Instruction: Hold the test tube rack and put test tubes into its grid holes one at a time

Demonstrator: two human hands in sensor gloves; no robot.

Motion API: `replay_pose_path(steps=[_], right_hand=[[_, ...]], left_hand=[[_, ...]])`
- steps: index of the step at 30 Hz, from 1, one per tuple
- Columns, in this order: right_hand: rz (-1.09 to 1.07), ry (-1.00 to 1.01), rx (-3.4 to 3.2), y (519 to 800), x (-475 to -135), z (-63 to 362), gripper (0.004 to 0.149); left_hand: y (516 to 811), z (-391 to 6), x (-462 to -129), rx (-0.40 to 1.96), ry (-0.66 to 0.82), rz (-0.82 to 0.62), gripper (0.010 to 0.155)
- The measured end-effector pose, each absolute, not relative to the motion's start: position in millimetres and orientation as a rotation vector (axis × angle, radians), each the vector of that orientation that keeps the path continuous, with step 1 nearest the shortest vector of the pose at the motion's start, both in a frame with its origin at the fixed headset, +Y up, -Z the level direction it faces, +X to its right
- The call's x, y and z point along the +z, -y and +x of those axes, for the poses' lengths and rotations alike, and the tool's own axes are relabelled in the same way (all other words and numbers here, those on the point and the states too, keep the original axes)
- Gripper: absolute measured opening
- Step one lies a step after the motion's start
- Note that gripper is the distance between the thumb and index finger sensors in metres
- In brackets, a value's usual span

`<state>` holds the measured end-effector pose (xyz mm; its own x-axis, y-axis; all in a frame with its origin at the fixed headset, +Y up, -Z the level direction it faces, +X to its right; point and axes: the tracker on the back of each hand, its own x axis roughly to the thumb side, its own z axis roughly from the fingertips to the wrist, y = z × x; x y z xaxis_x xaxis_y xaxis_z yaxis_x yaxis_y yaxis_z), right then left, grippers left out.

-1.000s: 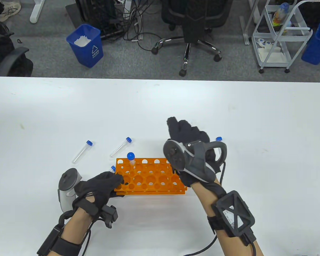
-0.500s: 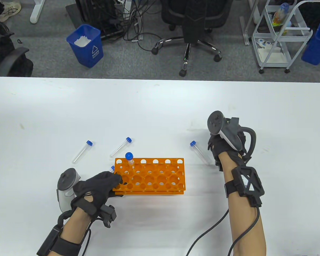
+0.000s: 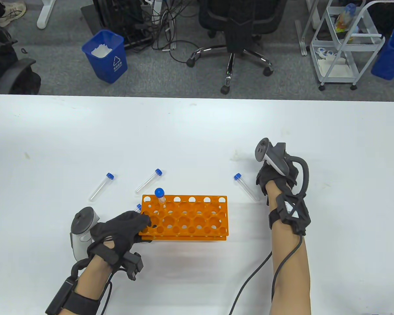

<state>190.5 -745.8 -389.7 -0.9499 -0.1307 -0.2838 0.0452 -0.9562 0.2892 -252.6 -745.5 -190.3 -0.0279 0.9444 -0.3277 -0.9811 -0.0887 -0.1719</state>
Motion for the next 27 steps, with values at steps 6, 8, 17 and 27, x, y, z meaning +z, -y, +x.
replay_pose_path(steps=[6,8,17,27], right_hand=[[0.48,0.397,-2.969,750,-394,188,0.067],[0.488,0.383,-2.974,751,-394,188,0.066],[0.523,0.441,-2.996,742,-392,187,0.063],[0.455,0.237,-3.012,668,-374,181,0.05]], left_hand=[[746,-254,-190,1.61,-0.122,-0.404,0.056],[746,-254,-190,1.607,-0.123,-0.403,0.038],[746,-255,-190,1.605,-0.132,-0.393,0.038],[747,-255,-190,1.61,-0.131,-0.394,0.038]])
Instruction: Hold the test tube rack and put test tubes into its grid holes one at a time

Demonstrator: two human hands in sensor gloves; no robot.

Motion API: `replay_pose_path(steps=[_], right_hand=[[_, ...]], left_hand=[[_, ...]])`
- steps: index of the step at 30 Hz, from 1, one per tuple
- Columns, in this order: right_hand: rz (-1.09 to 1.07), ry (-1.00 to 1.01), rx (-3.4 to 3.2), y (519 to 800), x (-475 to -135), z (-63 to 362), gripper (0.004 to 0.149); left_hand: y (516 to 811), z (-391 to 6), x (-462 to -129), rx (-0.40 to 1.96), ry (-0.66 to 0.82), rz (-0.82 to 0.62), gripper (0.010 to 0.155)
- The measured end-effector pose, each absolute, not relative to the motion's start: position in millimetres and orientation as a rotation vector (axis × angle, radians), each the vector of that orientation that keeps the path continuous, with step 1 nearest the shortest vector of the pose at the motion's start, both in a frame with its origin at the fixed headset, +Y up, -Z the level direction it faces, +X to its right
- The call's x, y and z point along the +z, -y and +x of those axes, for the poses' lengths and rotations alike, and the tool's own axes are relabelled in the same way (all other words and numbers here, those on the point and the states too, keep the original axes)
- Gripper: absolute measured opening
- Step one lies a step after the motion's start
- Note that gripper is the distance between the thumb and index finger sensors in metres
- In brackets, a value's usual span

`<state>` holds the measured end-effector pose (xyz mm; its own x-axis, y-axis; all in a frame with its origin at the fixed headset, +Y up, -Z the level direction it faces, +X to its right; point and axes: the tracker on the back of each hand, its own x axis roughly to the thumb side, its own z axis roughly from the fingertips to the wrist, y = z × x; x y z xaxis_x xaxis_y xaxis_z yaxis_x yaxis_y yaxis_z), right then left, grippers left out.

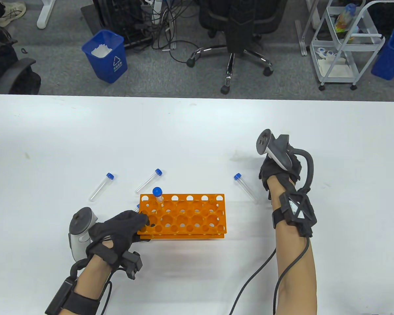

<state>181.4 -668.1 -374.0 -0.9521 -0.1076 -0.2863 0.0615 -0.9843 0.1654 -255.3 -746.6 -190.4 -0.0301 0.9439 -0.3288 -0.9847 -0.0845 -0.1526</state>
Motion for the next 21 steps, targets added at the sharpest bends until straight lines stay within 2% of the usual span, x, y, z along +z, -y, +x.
replay_pose_path(steps=[3,4,5,9,14,15,16,17,18,21], right_hand=[[0.382,0.08,-3.054,633,-361,176,0.049],[0.363,0.026,-3.063,625,-356,174,0.049],[0.339,-0.048,-3.073,614,-351,172,0.049],[0.218,-0.345,-3.088,572,-324,159,0.049],[0.024,-0.602,-3.127,530,-287,138,0.05],[-0.009,-0.633,-3.134,525,-282,135,0.05],[-0.062,-0.677,-3.138,518,-273,129,0.05],[-0.102,-0.709,-3.139,512,-266,124,0.051],[-0.149,-0.741,-3.142,507,-258,119,0.051],[-0.283,-0.807,-3.158,495,-238,104,0.051]], left_hand=[[747,-255,-190,1.61,-0.131,-0.394,0.038],[747,-255,-190,1.61,-0.131,-0.394,0.056],[747,-255,-190,1.61,-0.131,-0.394,0.038],[747,-255,-191,1.623,-0.123,-0.398,0.038],[748,-254,-191,1.633,-0.124,-0.407,0.038],[748,-254,-191,1.632,-0.123,-0.409,0.056],[749,-254,-191,1.631,-0.122,-0.411,0.038],[749,-254,-191,1.631,-0.121,-0.414,0.056],[749,-253,-191,1.631,-0.121,-0.416,0.038],[750,-253,-190,1.629,-0.119,-0.422,0.038]])
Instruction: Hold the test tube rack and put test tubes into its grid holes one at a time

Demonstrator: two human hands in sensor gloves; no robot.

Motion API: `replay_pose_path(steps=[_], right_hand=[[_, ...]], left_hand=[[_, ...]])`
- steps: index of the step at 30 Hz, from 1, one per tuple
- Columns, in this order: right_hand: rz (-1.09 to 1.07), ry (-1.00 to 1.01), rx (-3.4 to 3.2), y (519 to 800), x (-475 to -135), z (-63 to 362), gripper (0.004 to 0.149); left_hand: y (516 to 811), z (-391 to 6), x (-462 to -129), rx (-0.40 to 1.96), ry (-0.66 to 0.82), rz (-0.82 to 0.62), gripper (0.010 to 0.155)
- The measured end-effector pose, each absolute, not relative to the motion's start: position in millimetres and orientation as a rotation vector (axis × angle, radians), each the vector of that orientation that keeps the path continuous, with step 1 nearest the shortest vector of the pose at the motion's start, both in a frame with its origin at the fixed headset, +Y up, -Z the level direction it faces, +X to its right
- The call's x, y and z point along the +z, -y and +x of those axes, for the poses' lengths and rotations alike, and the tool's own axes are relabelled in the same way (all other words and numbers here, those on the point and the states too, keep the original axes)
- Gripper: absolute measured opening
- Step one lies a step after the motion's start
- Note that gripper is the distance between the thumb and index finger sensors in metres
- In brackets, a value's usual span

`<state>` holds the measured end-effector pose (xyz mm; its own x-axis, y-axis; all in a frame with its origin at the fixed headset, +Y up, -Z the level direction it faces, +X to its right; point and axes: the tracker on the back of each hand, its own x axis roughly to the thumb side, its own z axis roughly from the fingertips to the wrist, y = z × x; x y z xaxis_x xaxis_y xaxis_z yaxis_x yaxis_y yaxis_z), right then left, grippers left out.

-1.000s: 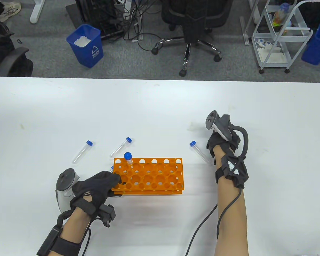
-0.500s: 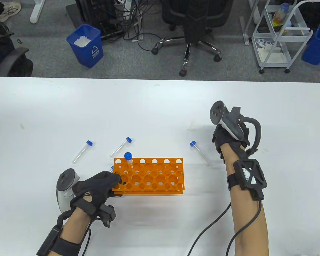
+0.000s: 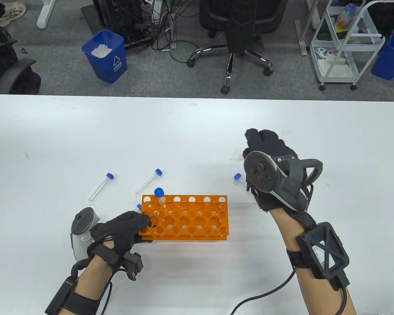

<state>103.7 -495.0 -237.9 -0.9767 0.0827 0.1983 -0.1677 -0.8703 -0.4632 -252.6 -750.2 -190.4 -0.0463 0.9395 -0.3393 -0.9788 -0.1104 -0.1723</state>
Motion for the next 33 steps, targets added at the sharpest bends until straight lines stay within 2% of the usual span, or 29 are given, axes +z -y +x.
replay_pose_path(steps=[7,15,20,33], right_hand=[[0.504,0.678,2.805,490,-207,68,0.051],[0.714,0.518,2.864,517,-200,22,0.051],[0.77,0.432,2.957,534,-205,5,0.051],[0.798,0.265,3.049,561,-213,-6,0.051]], left_hand=[[751,-251,-190,1.625,-0.11,-0.43,0.038],[752,-249,-190,1.622,-0.107,-0.437,0.038],[752,-248,-190,1.62,-0.102,-0.438,0.038],[752,-247,-190,1.628,-0.092,-0.434,0.038]])
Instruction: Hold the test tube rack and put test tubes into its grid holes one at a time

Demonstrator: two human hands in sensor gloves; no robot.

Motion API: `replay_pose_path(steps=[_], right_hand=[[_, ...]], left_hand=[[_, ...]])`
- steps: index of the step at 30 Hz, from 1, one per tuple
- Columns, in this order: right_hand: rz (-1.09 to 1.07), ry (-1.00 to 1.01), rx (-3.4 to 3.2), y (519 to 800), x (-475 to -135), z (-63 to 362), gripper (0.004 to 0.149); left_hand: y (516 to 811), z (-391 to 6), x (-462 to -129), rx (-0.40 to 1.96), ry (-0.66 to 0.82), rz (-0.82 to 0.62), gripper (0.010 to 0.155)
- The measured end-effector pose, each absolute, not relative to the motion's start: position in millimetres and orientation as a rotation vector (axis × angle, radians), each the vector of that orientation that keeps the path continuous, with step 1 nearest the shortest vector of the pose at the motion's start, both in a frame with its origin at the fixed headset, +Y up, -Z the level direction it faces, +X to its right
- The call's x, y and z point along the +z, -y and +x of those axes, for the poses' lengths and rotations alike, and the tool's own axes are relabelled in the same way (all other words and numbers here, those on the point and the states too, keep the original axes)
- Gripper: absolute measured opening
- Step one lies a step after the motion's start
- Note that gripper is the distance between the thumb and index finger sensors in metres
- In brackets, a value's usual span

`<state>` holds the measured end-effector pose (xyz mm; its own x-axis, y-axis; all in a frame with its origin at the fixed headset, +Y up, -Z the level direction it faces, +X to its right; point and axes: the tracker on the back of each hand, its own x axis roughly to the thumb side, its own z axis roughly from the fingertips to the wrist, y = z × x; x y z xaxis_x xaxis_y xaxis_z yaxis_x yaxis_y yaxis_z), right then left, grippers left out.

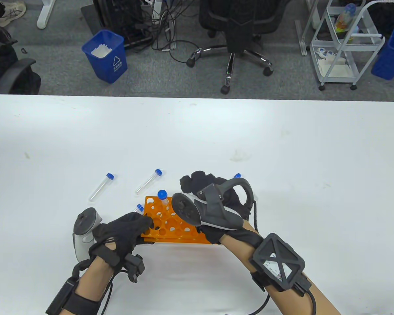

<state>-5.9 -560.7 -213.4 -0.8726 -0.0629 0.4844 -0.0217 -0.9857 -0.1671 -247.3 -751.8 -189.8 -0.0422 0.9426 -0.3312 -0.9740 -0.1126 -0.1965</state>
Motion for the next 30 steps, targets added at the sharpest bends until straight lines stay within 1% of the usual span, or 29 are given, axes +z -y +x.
replay_pose_path(steps=[1,2,3,13,14,15,17,18,19,23,24,25,26,27,28,30], right_hand=[[-0.786,-0.25,-3.009,563,-214,-6,0.051],[-0.786,-0.236,-3.01,565,-215,-6,0.051],[-0.784,-0.229,-3.011,567,-215,-7,0.051],[-0.771,-0.185,-3.016,576,-220,-6,0.051],[-0.771,-0.184,-3.016,577,-220,-6,0.051],[-0.771,-0.183,-3.017,577,-220,-6,0.051],[-0.775,-0.191,-3.011,579,-219,-6,0.051],[-0.777,-0.193,-3.008,579,-219,-7,0.052],[-0.779,-0.195,-2.999,580,-218,-7,0.052],[-0.782,-0.194,-2.979,581,-216,-10,0.052],[-0.78,-0.195,-2.975,581,-216,-10,0.052],[-0.779,-0.192,-2.97,581,-216,-10,0.052],[-0.779,-0.192,-2.968,581,-215,-11,0.052],[-0.777,-0.194,-2.962,582,-215,-11,0.052],[-0.775,-0.192,-2.955,582,-215,-12,0.053],[-0.776,-0.191,-2.951,582,-214,-12,0.053]], left_hand=[[752,-247,-190,1.628,-0.092,-0.434,0.038],[752,-247,-190,1.629,-0.091,-0.433,0.056],[752,-247,-190,1.629,-0.091,-0.433,0.038],[751,-248,-189,1.634,-0.09,-0.43,0.038],[751,-248,-189,1.636,-0.092,-0.426,0.056],[751,-248,-189,1.637,-0.093,-0.425,0.038],[751,-248,-189,1.634,-0.093,-0.424,0.038],[751,-248,-189,1.634,-0.093,-0.424,0.056],[751,-248,-189,1.634,-0.095,-0.422,0.038],[751,-248,-189,1.636,-0.095,-0.416,0.038],[751,-248,-189,1.636,-0.095,-0.417,0.055],[751,-248,-189,1.636,-0.093,-0.419,0.038],[751,-248,-189,1.638,-0.094,-0.418,0.054],[751,-248,-189,1.639,-0.096,-0.417,0.055],[751,-248,-189,1.64,-0.094,-0.42,0.038],[751,-248,-189,1.641,-0.092,-0.425,0.038]])
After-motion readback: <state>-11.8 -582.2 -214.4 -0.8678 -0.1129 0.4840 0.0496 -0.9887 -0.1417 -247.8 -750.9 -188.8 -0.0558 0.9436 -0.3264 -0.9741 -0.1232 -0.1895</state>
